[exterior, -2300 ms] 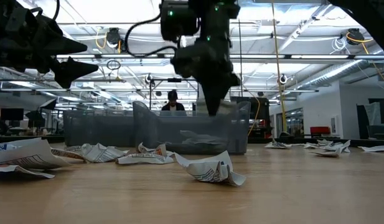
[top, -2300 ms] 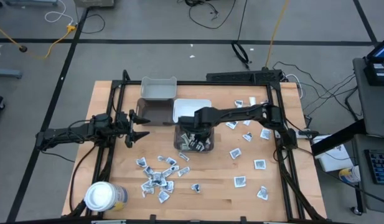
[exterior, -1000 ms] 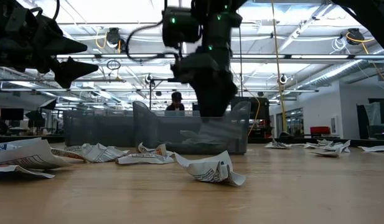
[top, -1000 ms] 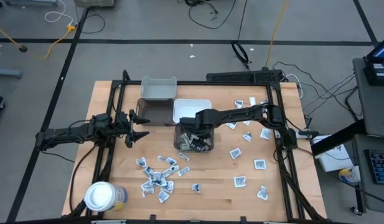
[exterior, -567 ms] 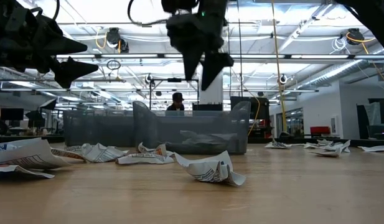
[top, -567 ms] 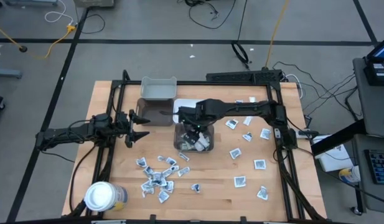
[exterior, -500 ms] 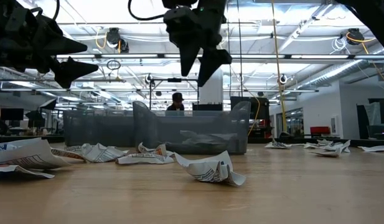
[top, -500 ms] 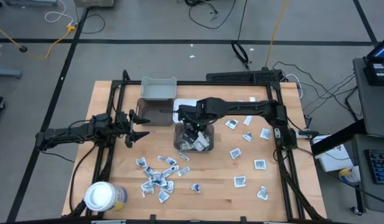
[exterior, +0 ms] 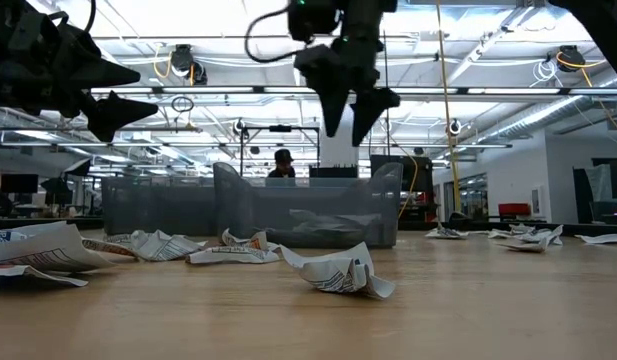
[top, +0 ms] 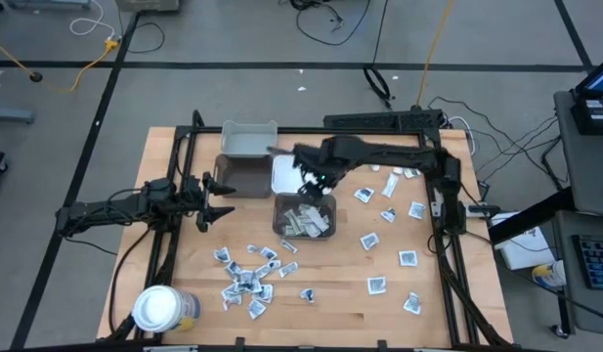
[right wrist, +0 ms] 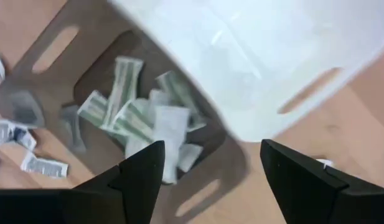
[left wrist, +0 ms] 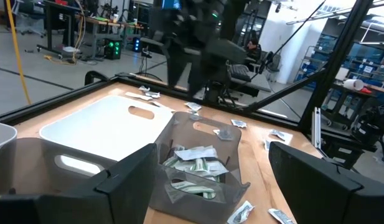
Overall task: Pick & Place First Aid Supplies
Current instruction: Put the green bandage pack into the right black bin
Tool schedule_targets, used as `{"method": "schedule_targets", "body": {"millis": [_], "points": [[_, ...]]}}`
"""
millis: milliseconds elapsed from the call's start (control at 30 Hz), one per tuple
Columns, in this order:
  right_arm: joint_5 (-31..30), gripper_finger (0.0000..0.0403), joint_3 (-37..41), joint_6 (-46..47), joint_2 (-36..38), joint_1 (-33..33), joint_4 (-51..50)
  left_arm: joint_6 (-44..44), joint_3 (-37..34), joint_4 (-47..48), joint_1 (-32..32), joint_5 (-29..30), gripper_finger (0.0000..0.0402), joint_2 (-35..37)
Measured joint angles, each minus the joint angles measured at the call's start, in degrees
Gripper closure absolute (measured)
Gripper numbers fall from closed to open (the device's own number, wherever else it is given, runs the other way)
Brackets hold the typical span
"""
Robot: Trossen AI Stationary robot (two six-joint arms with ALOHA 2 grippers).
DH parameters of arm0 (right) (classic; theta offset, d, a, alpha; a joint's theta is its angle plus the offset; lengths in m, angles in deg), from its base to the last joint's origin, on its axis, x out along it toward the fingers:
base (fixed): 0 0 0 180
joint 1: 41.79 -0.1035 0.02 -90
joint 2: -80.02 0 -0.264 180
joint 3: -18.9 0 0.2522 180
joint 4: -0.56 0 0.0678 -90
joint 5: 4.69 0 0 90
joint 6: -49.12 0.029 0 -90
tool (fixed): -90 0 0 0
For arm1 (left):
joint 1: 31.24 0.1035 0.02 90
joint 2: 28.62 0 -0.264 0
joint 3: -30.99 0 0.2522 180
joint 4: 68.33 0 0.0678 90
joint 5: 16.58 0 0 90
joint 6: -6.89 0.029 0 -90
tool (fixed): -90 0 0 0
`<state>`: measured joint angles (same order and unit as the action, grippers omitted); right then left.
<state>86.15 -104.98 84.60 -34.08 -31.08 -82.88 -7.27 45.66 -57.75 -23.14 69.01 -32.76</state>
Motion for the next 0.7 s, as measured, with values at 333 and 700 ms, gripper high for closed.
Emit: {"method": "schedule_targets", "body": {"millis": [333, 700], "points": [[-2.7, 0.0144, 14.2, -0.8, 10.7, 13.4, 0.4, 0.0, 0.0, 0.0, 0.0, 0.0, 0.0091, 0.0], [-2.6, 0.0144, 23.5, -5.3, 15.9, 31.3, -0.6, 0.0, 0.0, 0.0, 0.0, 0.0, 0.0091, 0.0]]}}
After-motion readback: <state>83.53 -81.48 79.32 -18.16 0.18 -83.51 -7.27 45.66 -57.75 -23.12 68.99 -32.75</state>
